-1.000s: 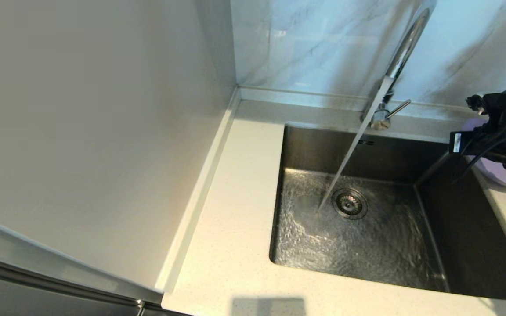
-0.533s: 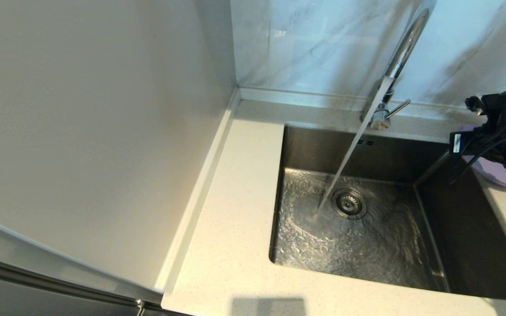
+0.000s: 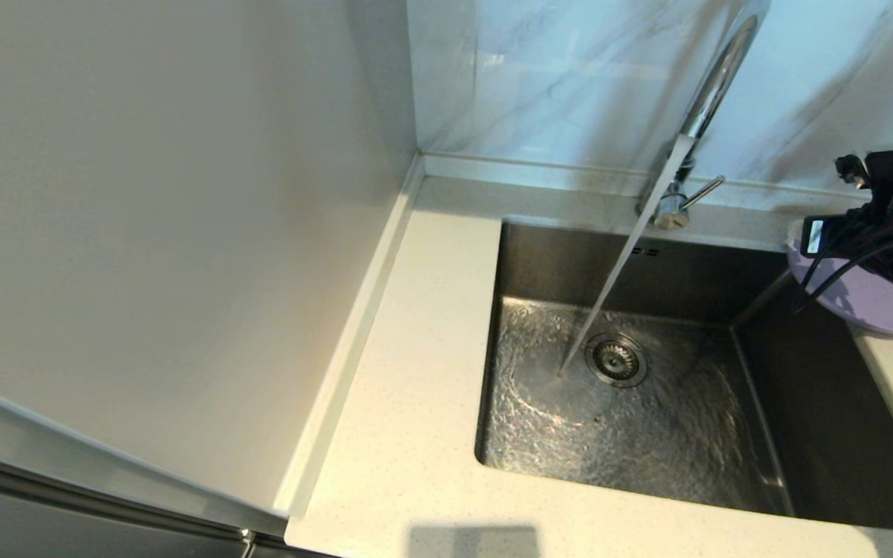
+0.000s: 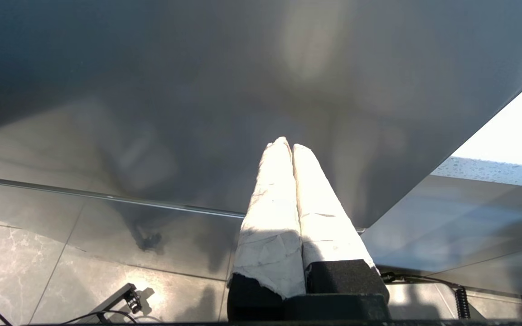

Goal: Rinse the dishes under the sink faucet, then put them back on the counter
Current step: Place the plate on the table, then pick up the bowl

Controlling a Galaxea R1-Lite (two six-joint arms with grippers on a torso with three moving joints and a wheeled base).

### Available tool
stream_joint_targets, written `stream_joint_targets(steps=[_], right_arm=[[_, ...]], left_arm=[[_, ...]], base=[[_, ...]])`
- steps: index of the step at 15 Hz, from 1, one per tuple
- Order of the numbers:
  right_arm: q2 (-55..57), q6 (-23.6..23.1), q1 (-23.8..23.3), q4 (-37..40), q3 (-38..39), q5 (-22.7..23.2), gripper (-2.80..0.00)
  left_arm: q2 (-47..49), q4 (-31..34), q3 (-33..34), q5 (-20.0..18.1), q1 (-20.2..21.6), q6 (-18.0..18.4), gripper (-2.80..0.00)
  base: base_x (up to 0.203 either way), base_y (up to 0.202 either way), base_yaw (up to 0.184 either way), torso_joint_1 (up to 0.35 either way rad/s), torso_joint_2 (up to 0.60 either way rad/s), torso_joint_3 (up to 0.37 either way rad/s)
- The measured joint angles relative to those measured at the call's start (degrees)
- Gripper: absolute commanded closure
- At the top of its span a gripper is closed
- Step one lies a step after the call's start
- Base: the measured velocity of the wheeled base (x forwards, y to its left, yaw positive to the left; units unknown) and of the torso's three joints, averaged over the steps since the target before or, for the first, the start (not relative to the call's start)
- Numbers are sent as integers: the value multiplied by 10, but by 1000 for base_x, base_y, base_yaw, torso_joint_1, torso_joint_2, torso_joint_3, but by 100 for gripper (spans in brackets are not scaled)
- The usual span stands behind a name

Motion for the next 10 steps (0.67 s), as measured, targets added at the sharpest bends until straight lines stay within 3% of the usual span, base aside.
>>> stream_joint_targets(steps=[8,10], right_arm=[[-44,-20,1,5,32,-1,-280],[-91,-28,1,50,52,-1,-280]], left_arm=[[0,0,0,0,0,0,0],[0,0,0,0,0,0,0]], base=[[0,0,0,0,0,0],[0,0,0,0,0,0]])
